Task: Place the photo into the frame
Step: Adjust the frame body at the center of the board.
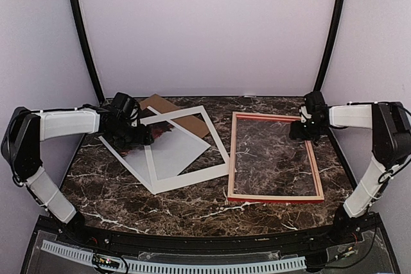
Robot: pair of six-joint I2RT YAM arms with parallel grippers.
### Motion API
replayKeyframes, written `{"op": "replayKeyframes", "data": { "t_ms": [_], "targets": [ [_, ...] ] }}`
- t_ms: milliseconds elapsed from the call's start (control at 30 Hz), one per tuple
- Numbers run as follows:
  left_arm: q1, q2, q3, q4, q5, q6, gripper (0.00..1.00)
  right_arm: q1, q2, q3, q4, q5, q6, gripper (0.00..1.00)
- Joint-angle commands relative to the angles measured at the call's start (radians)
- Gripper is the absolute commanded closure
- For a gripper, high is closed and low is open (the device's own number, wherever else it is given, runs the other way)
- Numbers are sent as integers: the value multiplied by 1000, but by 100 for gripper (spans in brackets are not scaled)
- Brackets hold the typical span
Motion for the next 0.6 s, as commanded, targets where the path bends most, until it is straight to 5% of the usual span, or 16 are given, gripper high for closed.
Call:
{"op": "replayKeyframes", "data": {
  "t_ms": [0,567],
  "targets": [
    [14,30,-8,17,29,-5,21,155,-9,64,99,-164,33,29],
    [31,40,-49,61,39,-30,23,510,439,528,114,-254,96,21]
  ]
}}
